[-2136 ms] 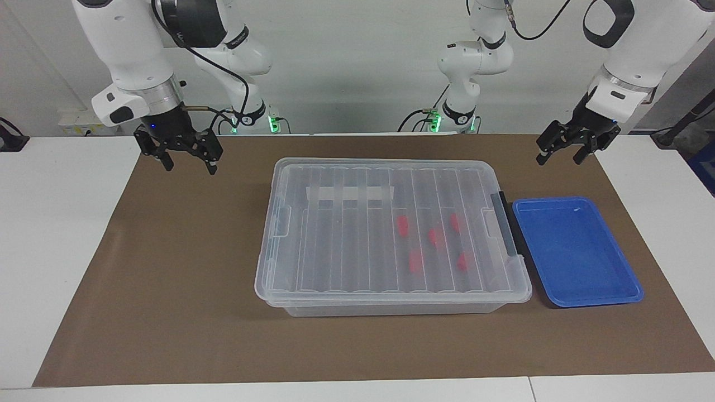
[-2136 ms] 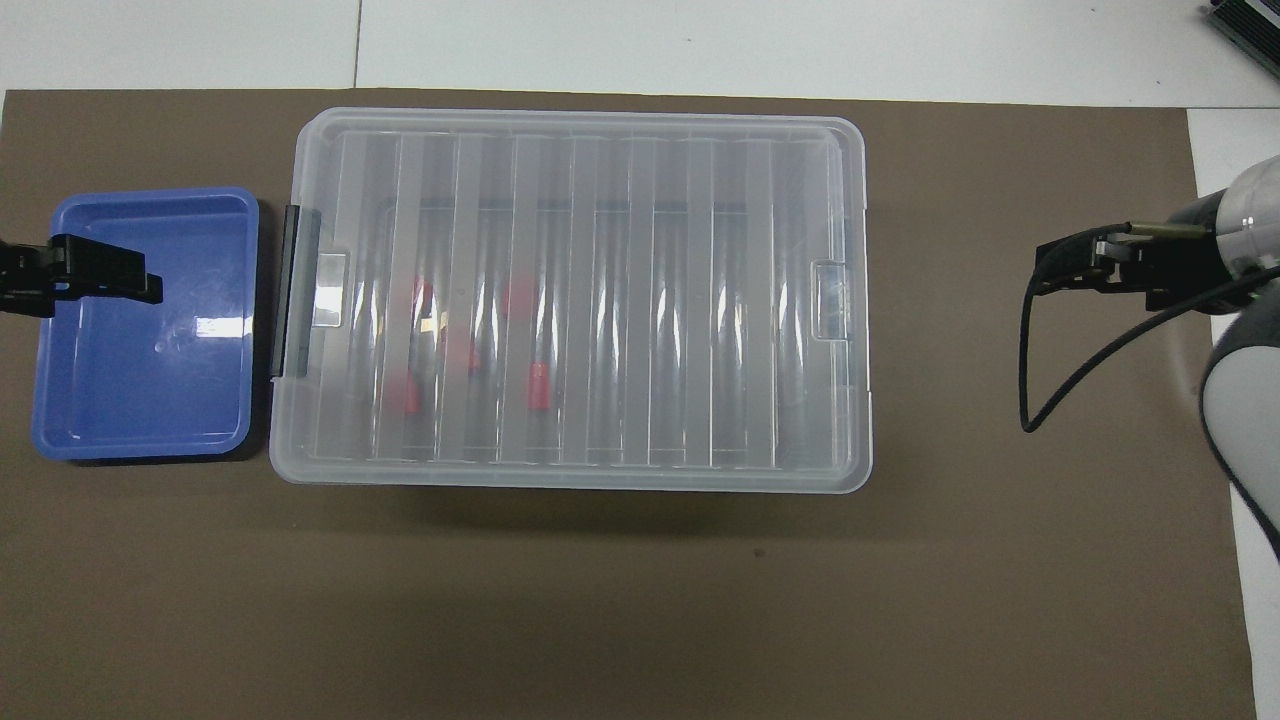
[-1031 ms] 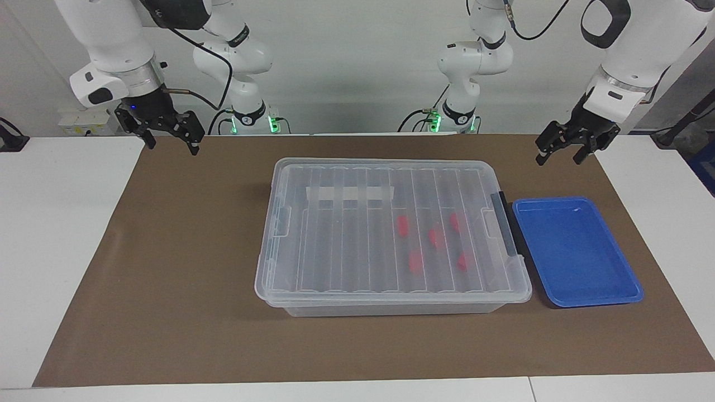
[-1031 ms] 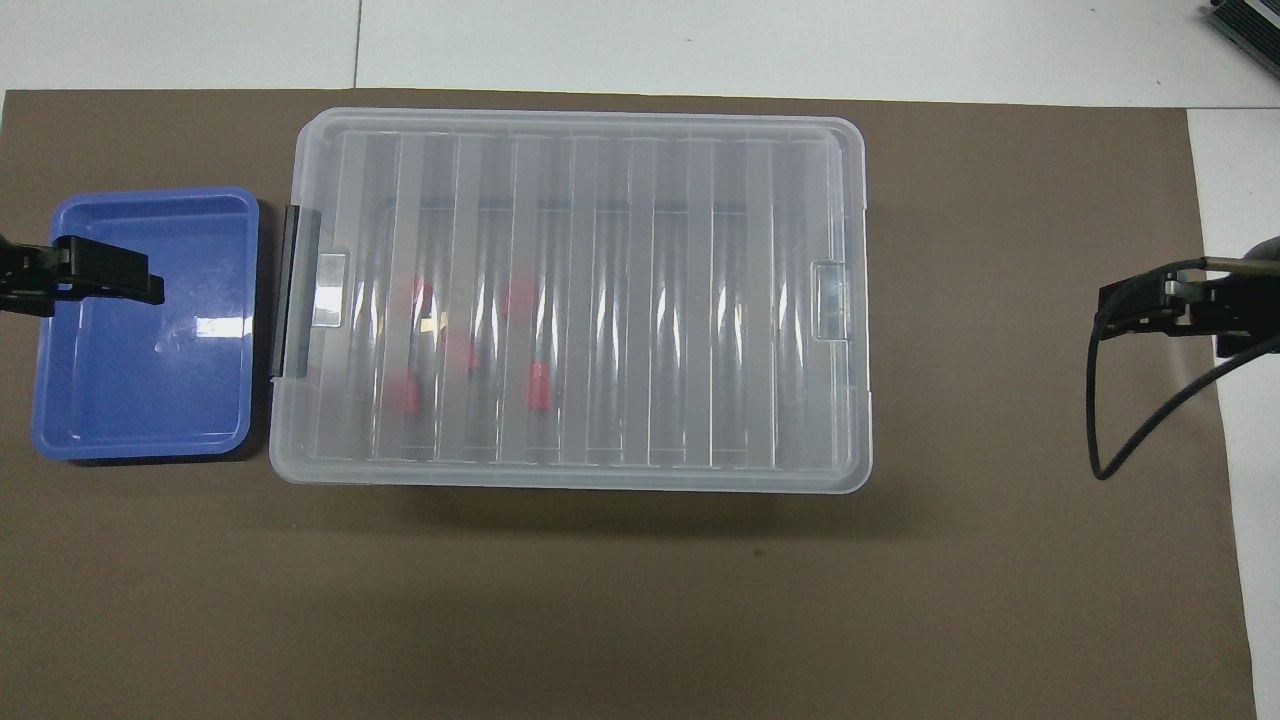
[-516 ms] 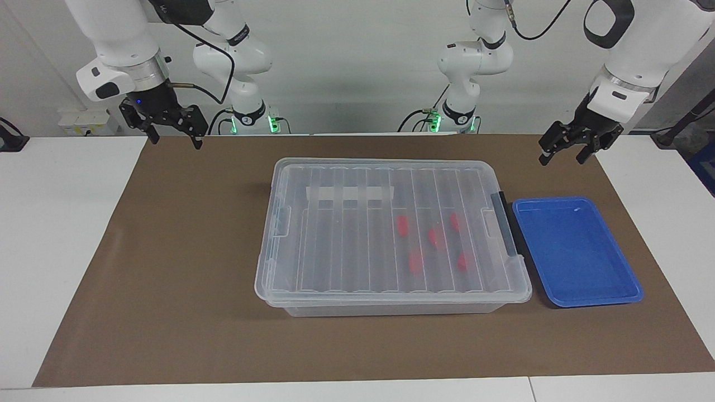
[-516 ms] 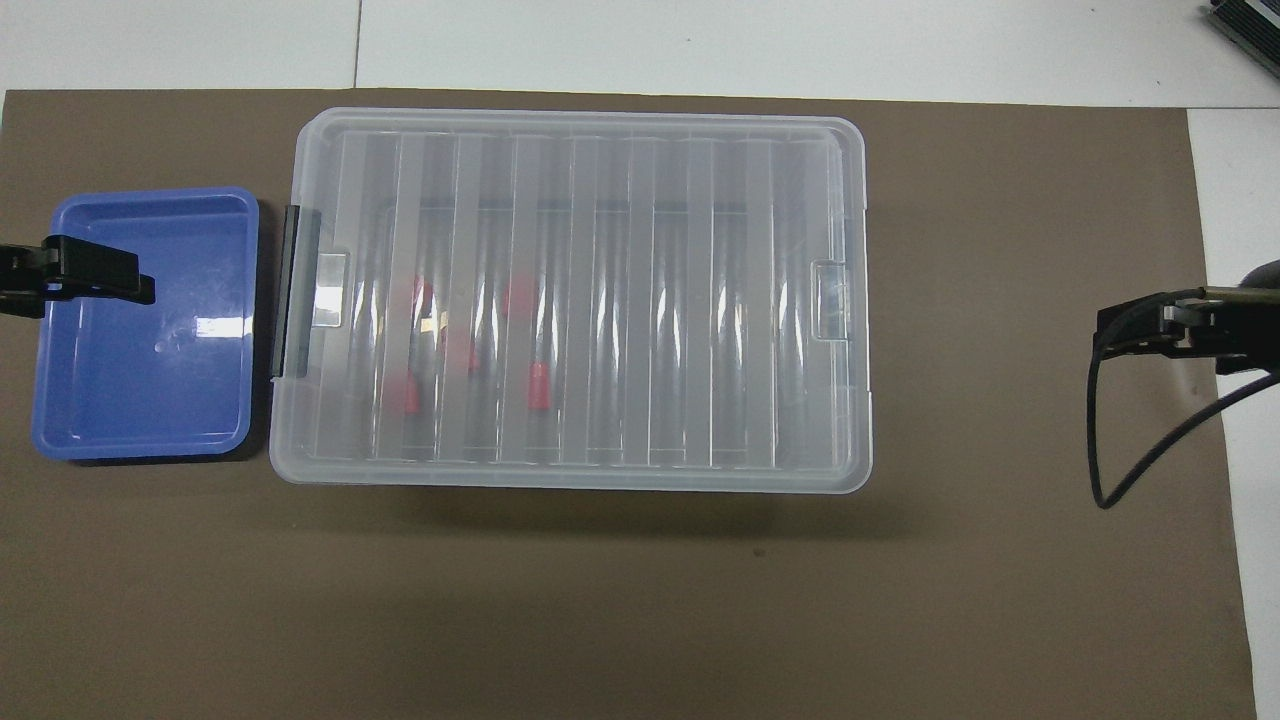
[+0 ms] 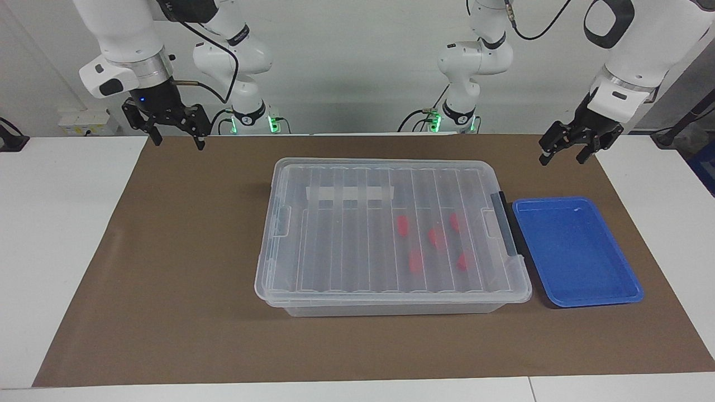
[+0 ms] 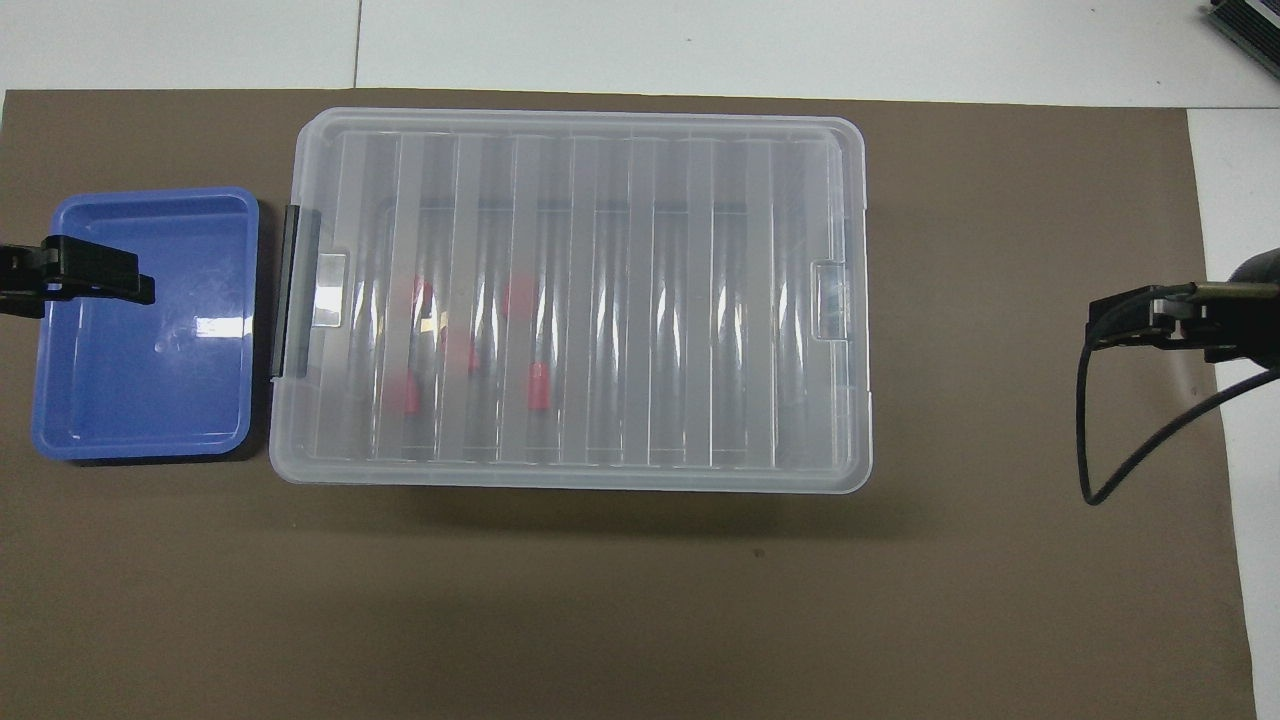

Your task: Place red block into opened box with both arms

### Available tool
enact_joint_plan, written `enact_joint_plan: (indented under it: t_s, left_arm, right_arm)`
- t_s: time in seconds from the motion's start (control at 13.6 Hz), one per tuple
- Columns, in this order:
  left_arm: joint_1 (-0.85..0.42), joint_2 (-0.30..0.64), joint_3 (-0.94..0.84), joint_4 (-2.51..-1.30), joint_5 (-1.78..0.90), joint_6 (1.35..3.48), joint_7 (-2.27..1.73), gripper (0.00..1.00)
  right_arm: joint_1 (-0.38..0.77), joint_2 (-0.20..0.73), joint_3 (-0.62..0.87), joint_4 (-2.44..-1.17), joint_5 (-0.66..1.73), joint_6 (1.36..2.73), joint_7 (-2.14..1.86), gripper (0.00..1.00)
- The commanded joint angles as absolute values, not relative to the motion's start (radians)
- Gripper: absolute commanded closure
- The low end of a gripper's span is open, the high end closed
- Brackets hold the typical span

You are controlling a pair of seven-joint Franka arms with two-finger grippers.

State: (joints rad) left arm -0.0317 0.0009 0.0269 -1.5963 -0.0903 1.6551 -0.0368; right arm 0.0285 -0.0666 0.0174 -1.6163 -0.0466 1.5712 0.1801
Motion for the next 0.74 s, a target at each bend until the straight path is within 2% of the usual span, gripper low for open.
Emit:
enact_joint_plan:
  t_s: [0.0,0.66]
  left_arm:
    - [-0.029,-0.023,0.025,-1.618,-0.069,1.652,-0.043,0.0]
    - [-0.029,-0.023,0.025,-1.618,-0.069,1.652,-0.043,0.0]
  right_arm:
    - [-0.015,-0.052,0.035,-1.582,-0.019,1.556,0.15,0.04]
    - [-0.005,-0.04,0.035,-1.586,-0.02,1.557,0.15,0.05]
